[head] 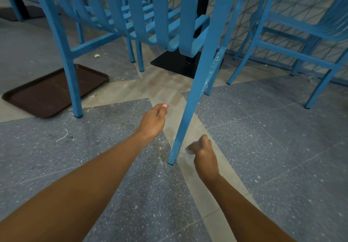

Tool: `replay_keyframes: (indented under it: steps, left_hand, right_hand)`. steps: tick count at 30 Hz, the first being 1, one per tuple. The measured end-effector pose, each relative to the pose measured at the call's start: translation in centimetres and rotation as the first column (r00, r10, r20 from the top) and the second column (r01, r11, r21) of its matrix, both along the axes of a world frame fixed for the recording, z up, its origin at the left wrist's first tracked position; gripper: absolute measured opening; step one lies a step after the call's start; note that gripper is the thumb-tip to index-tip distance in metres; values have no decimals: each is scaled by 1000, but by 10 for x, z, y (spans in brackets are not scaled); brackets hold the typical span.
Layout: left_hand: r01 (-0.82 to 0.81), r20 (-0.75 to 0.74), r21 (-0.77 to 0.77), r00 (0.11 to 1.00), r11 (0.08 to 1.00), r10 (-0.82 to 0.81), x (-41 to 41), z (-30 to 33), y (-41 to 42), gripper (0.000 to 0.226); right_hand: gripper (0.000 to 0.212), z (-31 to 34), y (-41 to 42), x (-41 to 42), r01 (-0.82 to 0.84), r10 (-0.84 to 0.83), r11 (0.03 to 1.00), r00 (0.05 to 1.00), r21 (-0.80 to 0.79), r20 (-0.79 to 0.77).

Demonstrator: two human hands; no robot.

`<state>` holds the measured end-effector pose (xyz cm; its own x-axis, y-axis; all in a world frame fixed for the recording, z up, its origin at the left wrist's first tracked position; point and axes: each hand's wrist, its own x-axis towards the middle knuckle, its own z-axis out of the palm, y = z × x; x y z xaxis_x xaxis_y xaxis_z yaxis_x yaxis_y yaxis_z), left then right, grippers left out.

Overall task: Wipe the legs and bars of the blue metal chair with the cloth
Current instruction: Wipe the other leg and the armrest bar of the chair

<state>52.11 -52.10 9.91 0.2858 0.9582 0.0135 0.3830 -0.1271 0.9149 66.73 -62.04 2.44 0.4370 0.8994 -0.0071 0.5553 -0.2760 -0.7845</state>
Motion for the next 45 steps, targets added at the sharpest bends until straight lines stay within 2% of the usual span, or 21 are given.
replay_keyframes:
  steps: [1,2,4,6,7,10,11,13,16,20,27,31,34,36,38,41,43,45]
  left_hand:
    - [2,0,-3,1000,1000,-2,1,-1,0,40]
    - [5,0,-5,1000,1000,-5,2,-2,0,40]
    - [9,-2,-8,1000,1000,-9,4,-3,-1,40]
    - [11,-7,-5,1000,1000,-11,7,-4,-1,40]
    - [11,-12,-4,1000,1000,-11,8,-5,-1,40]
    - [15,-18,-8,1000,1000,-15,9,-7,0,39]
    - [14,-15,-11,1000,1000,-15,8,-8,1,39]
    - [10,-15,-15,1000,1000,-10,6,-11,3,39]
    - [-6,-12,-30,1000,1000,5,0,-15,7,38]
    - [-32,-36,-21,999,999,31,-8,-20,14,39]
    - [-20,-40,-7,999,1000,20,-14,-23,13,39]
    - [-22,-37,-11,999,1000,22,-15,-24,13,39]
    - [-16,-42,-9,999,1000,16,-15,-24,11,38]
    - [-17,-34,-14,999,1000,17,-13,-24,11,38]
    - [-19,-25,-25,1000,1000,19,-10,-26,10,38]
    - [-9,-17,-33,1000,999,8,-6,-27,8,39]
    - [-4,-8,-35,1000,999,3,-6,-27,7,38]
    - [2,-18,-34,1000,999,-3,-8,-26,7,39]
  right_hand:
    - [14,0,-1,2,89,-85,996,988,26,-130]
    - [17,4,-2,3,186,-150,980,927,75,-344]
    - [21,9,0,3,327,-239,938,850,114,-470]
    - [25,7,7,1,409,-322,908,819,90,-475]
    - [29,4,13,0,446,-372,890,829,92,-417]
    - [32,4,26,-18,494,-383,867,745,65,-546]
    - [32,4,30,-26,470,-358,880,745,63,-562]
    - [33,2,33,-42,414,-324,908,789,62,-522]
    - [35,-6,33,-54,416,-347,906,833,74,-431]
    - [38,-17,36,-56,374,-356,928,876,-8,-327]
    - [24,-33,41,-42,309,-397,913,826,-267,-400]
    - [21,-39,44,-39,301,-429,895,784,-329,-448]
    - [24,-43,43,-35,307,-439,893,753,-329,-491]
    - [16,-43,40,-32,289,-430,896,753,-337,-498]
    - [12,-43,34,-28,250,-393,909,779,-333,-488]
    - [24,-41,23,-23,166,-306,934,830,-317,-467]
    - [29,-35,12,-21,134,-231,959,880,-250,-416]
    - [30,-27,1,-20,198,-210,978,943,-72,-260]
